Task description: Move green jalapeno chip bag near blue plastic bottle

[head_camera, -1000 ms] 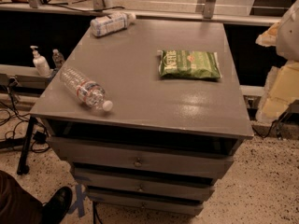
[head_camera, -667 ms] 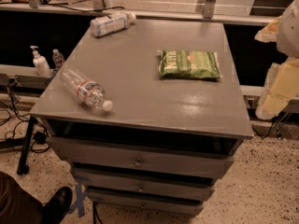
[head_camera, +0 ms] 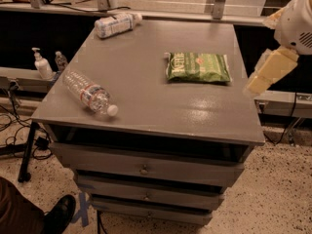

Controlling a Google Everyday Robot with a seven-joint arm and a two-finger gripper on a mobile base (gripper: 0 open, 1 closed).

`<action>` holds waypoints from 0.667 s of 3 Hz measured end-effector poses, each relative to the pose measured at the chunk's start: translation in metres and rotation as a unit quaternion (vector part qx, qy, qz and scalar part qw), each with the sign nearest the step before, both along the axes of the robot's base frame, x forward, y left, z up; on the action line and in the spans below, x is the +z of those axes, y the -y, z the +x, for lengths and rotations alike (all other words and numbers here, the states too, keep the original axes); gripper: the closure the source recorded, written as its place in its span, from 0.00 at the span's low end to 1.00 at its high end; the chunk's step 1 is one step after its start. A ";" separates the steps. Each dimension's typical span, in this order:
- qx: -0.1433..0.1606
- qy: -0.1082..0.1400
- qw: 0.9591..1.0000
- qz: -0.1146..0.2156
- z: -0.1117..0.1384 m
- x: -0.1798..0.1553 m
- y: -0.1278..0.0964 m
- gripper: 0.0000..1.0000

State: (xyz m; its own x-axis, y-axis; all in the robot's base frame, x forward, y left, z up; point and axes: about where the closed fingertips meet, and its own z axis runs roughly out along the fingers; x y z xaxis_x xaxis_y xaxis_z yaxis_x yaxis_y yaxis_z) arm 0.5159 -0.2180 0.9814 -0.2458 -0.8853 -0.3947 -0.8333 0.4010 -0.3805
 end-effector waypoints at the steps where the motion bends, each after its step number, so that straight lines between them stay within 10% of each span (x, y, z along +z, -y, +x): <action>1: -0.024 0.031 0.998 0.049 0.050 -0.002 -0.004 0.00; 2: -0.042 0.024 0.993 0.105 0.093 -0.019 -0.013 0.00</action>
Offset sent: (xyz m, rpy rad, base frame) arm 0.1493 0.0217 -0.0452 0.3605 -0.0140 -0.1347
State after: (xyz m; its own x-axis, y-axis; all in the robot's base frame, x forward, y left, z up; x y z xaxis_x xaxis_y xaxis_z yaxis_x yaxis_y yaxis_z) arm 0.6089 -0.2051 0.9624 -0.2929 -0.7586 -0.5820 -0.7764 0.5439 -0.3183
